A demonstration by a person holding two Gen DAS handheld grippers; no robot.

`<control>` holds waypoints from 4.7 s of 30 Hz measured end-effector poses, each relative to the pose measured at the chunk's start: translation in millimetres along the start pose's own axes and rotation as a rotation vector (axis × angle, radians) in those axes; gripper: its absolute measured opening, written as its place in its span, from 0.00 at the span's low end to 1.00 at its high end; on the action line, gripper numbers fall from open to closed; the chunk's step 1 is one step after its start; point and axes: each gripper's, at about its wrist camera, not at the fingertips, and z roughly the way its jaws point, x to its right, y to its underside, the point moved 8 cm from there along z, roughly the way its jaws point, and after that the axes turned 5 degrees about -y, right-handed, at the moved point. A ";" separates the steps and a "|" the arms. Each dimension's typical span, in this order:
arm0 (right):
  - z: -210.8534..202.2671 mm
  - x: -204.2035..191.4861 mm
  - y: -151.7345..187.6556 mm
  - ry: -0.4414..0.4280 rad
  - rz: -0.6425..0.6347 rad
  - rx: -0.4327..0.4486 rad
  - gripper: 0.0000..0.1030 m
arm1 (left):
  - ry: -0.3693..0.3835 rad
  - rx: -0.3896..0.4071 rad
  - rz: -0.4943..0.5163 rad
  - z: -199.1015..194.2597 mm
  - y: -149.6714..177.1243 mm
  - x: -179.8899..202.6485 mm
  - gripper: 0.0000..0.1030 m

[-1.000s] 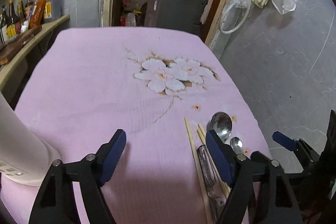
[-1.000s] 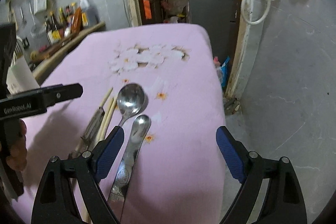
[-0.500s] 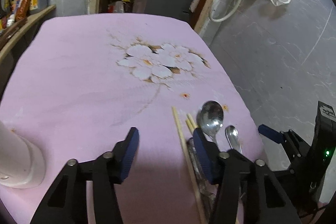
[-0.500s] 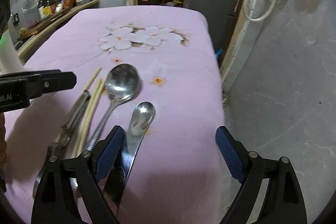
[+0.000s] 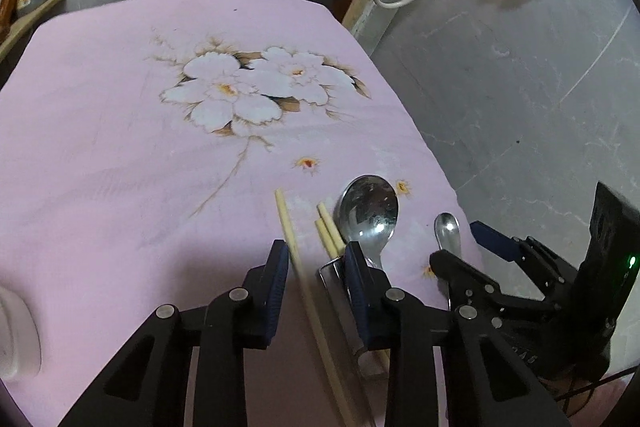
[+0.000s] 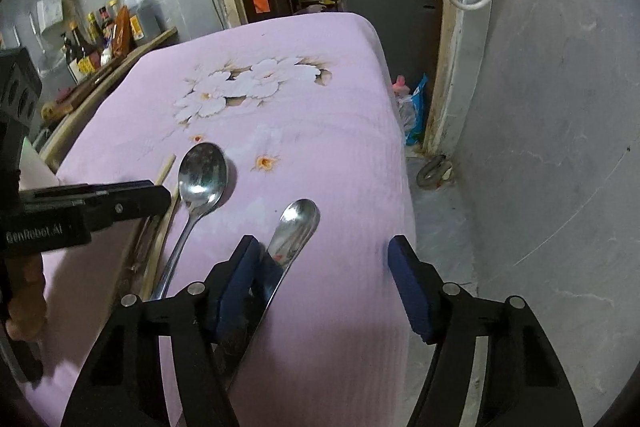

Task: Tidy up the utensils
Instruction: 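Grasp a wooden chopstick with the left tool while the right tool grasps the small spoon, then carry the chopstick and small spoon up and over the white caddy with both tools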

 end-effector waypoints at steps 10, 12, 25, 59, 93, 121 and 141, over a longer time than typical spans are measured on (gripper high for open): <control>11.7 8.4 -5.6 -0.030 0.059 0.012 0.47 | 0.008 -0.004 -0.038 0.6 0.4 1.3 0.17; 11.8 11.9 -8.0 -0.043 0.075 0.017 0.42 | 0.012 -0.010 -0.051 0.1 0.6 0.2 0.17; 24.8 9.1 -28.4 -0.162 0.094 0.020 0.06 | 0.031 -0.080 -0.122 -7.9 12.4 -13.9 0.16; 29.6 -6.4 -19.4 -0.237 0.170 -0.018 0.04 | 0.117 -0.242 -0.180 6.1 -0.5 -22.6 0.17; -13.0 -24.2 -32.0 -0.216 0.304 0.081 0.04 | 0.046 -0.004 -0.073 -58.9 -32.8 -26.2 0.05; -162.0 -274.6 -167.0 -0.336 -0.014 0.579 0.04 | -0.038 0.586 -0.175 -311.2 -98.8 -187.1 0.05; -95.1 -352.3 -145.7 -0.364 -0.111 0.491 0.04 | -0.196 0.724 -0.313 -322.8 -75.0 -298.3 0.05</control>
